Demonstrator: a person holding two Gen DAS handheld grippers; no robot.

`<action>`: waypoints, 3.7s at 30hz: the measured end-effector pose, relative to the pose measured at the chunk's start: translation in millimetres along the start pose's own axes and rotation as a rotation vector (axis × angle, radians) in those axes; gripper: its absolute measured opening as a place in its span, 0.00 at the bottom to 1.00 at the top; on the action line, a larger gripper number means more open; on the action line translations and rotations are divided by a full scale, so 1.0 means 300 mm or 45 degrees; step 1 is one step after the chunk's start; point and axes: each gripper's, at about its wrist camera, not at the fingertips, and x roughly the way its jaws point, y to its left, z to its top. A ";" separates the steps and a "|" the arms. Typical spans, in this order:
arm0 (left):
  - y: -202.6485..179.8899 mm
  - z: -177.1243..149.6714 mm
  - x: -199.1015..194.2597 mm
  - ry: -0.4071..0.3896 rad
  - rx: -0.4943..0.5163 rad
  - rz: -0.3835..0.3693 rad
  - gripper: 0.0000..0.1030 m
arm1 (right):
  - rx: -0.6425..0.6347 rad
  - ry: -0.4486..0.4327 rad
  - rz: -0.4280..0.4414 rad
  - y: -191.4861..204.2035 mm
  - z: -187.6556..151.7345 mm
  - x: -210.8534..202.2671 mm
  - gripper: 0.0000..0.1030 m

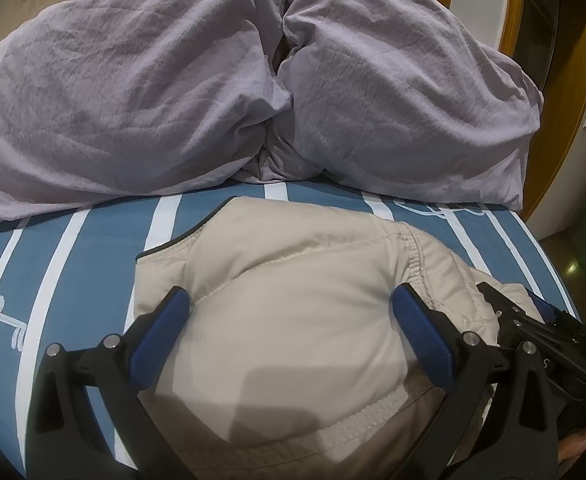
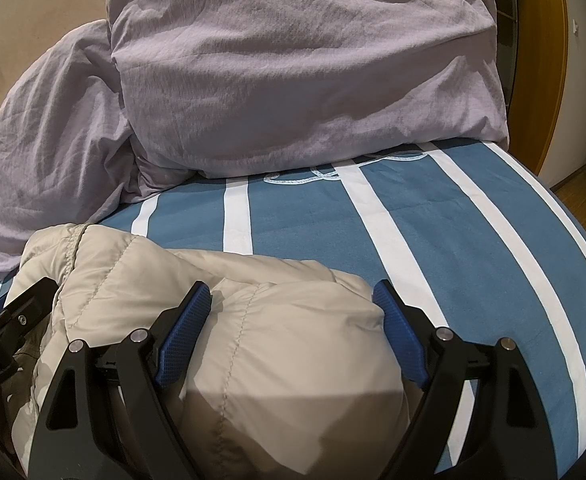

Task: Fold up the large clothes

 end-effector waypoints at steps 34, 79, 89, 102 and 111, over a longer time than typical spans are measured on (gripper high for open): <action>0.002 0.003 -0.016 0.026 0.001 -0.025 0.98 | -0.006 0.011 -0.024 -0.007 -0.003 0.005 0.85; 0.342 -0.163 -0.025 0.388 -0.596 -0.591 0.98 | 0.678 0.700 0.751 -0.291 -0.116 0.105 0.99; 0.363 -0.154 -0.021 0.383 -0.654 -0.641 0.83 | 0.643 0.671 0.832 -0.271 -0.110 0.101 0.80; 0.553 0.049 -0.068 0.251 -0.633 -0.467 0.68 | 0.564 0.614 1.003 -0.027 0.021 0.186 0.57; 0.655 0.104 -0.022 0.204 -0.576 -0.267 0.70 | 0.537 0.614 0.940 0.121 0.053 0.262 0.62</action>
